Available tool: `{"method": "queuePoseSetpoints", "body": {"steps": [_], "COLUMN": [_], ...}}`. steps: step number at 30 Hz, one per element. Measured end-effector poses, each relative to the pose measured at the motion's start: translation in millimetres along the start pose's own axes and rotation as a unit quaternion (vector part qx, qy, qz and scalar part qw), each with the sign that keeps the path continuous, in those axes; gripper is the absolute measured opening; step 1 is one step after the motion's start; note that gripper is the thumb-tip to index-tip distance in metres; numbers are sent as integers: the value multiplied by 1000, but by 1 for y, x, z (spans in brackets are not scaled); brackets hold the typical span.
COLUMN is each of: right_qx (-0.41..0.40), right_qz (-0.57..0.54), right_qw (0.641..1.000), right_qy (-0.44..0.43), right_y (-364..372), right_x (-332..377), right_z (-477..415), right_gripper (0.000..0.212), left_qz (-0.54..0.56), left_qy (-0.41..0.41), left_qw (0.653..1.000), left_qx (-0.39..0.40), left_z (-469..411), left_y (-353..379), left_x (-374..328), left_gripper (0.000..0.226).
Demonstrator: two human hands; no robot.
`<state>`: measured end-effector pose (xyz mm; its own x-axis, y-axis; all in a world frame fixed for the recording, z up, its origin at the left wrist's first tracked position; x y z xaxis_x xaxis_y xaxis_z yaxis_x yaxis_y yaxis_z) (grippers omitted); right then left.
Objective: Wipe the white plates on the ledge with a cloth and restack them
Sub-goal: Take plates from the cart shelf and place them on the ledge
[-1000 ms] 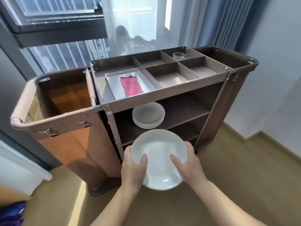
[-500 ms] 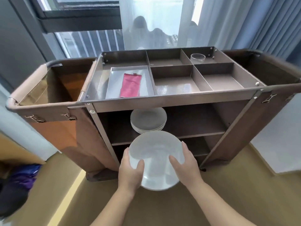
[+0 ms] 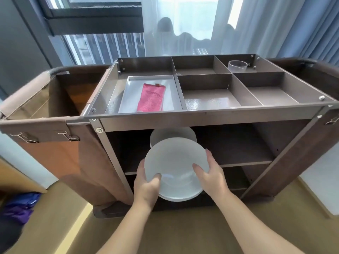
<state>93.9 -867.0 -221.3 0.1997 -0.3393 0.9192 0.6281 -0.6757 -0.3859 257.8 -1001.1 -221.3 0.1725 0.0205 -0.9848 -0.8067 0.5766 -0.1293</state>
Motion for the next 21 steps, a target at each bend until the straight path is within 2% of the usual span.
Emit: {"method": "queuePoseSetpoints", "body": {"steps": [2, 7, 12, 21], "right_qx": [1, -17, -32, -32], "right_qz": [-17, -31, -7, 42], "right_qw": [1000, 999, 999, 998], "right_qy": [0, 16, 26, 25], "right_y": [5, 6, 1, 3], "right_x": [-1, -3, -1, -1], "right_z": [-13, -45, -74, -116], "right_gripper": [56, 64, 69, 69], "left_qz": [3, 18, 15, 69], "left_qy": [10, 27, 13, 19], "left_qw": [1000, 999, 999, 997], "left_qx": [6, -13, -40, -36], "left_z": [-13, -45, -74, -118], "left_y": [1, 9, 22, 39], "left_x": [-1, 1, 1, 3], "left_gripper": [57, 56, 62, 55]}}
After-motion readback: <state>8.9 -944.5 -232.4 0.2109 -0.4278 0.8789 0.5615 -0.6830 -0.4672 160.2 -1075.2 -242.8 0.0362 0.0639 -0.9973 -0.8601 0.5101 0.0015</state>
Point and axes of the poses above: each hand's wrist, its own z-axis away from the middle knuckle, its own y-axis out of the palm, x = y × z, the point moved 4 cm from there along -z, towards the middle knuckle, and after that the axes turned 4 degrees about x, right-handed, at the moved point
